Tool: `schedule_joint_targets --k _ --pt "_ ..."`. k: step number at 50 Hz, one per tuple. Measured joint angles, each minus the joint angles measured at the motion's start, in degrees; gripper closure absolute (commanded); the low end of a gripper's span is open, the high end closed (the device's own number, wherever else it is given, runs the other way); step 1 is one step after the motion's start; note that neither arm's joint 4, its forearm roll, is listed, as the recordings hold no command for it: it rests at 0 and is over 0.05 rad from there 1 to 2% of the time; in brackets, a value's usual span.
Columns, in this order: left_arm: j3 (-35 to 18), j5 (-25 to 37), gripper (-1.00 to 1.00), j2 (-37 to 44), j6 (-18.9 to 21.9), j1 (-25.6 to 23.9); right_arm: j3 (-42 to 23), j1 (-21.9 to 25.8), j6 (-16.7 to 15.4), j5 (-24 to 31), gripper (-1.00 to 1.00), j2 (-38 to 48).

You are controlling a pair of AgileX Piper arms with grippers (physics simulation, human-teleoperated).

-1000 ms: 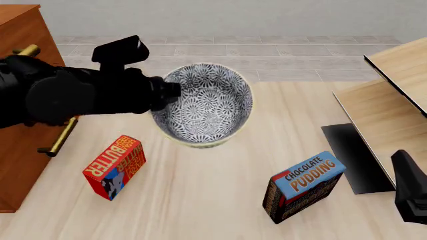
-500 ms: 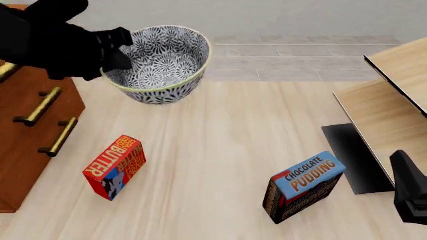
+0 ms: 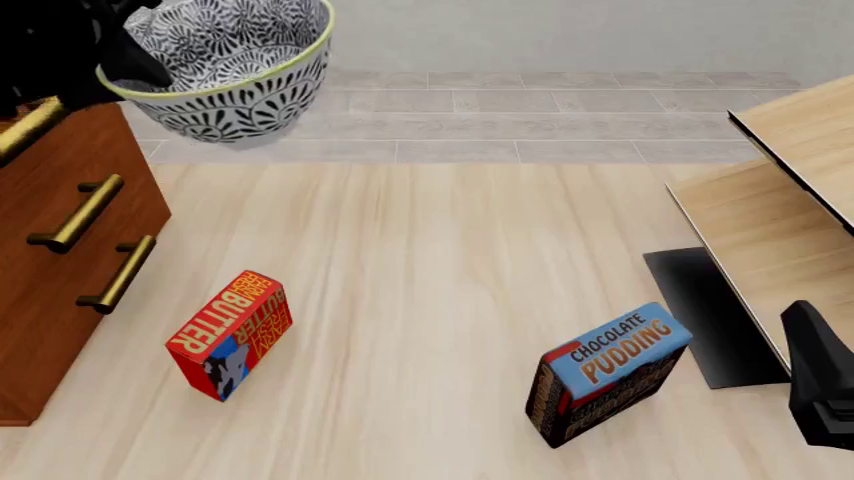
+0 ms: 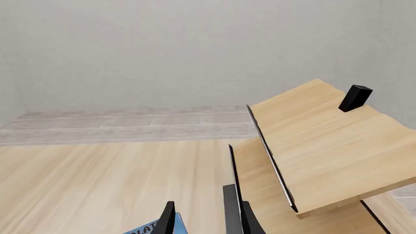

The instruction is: Close the top drawer of the cabinet and put the bowl on top of it.

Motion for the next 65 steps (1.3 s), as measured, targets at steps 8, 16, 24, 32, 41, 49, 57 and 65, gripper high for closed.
schedule_joint_targets --k 8,16,24,32,41,49,57,65 --pt "-6.39 4.70 1.00 0.50 -1.04 5.45 0.01 0.04 0.01 -0.02 -1.00 -0.01" --pt "-13.97 9.66 1.00 1.46 -1.61 11.34 0.02 0.32 -0.09 -0.10 -1.00 0.13" --pt "-21.48 14.32 1.00 3.16 -1.66 17.38 0.01 0.45 -0.16 -0.06 -1.00 0.12" --pt "-28.05 17.93 1.00 5.66 -1.71 23.85 0.02 0.40 -0.11 -0.06 -1.00 0.10" --pt "-31.91 19.80 1.00 9.00 -1.63 31.07 0.01 0.27 0.06 -0.07 -1.00 0.06" --pt "-34.23 20.55 1.00 11.92 -0.74 37.39 0.03 0.18 0.16 -0.06 -1.00 0.03" --pt "-35.90 20.89 1.00 14.40 0.17 42.81 0.04 0.31 0.09 -0.03 -1.00 0.04" --pt "-36.98 21.04 1.00 16.34 1.14 47.52 0.05 0.47 -0.06 0.00 -1.00 0.11"
